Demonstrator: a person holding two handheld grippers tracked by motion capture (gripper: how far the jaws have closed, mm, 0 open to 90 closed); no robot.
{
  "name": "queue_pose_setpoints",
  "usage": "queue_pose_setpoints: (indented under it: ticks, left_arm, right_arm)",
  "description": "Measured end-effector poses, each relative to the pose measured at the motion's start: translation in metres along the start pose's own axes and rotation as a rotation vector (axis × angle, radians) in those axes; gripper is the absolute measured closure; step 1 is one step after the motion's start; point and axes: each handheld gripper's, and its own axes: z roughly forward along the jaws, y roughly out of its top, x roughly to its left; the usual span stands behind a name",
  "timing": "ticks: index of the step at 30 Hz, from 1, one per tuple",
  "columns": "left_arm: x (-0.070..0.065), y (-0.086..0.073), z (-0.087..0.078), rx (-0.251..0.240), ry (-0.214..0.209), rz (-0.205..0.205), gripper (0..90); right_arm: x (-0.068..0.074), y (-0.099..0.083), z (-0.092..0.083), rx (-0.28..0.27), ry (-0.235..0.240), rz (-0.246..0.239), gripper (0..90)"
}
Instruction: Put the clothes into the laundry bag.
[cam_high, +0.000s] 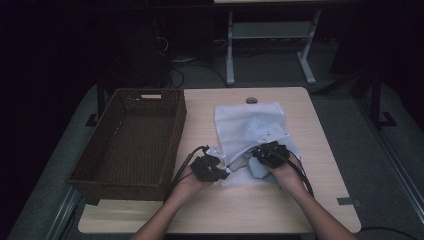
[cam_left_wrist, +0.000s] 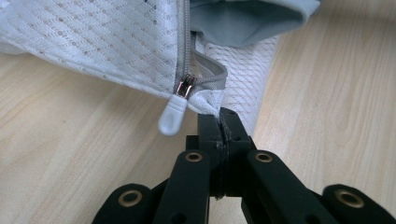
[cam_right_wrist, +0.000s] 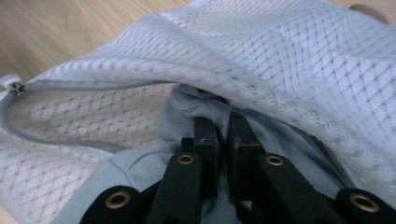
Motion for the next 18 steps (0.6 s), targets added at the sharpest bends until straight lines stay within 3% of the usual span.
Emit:
queue_pose_setpoints:
  ticks: [6,8,10,13,18]
  left_arm:
    - [0.0,0.0,0.002,0.0,-0.001,-0.002,89.1]
    - [0.001,0.0,0.001,-0.001,0.002,-0.002,89.0]
    - [0.001,0.0,0.001,-0.004,0.0,-0.003,88.9]
    - [0.001,-0.001,0.001,-0.005,-0.002,-0.005,88.9]
    - [0.0,0.0,0.001,-0.009,-0.002,-0.006,88.9]
  right_arm:
    - [-0.002,-0.001,0.001,-0.013,-0.002,0.005,82.2]
    - [-0.003,-0.001,-0.003,-0.029,0.072,0.023,70.9]
    - [-0.002,-0.001,-0.007,-0.036,0.083,0.026,66.3]
    - [0.001,-0.001,-0.023,-0.055,0.145,0.026,55.1]
    - [0.005,-0.006,-0.046,-0.044,0.195,0.021,41.6]
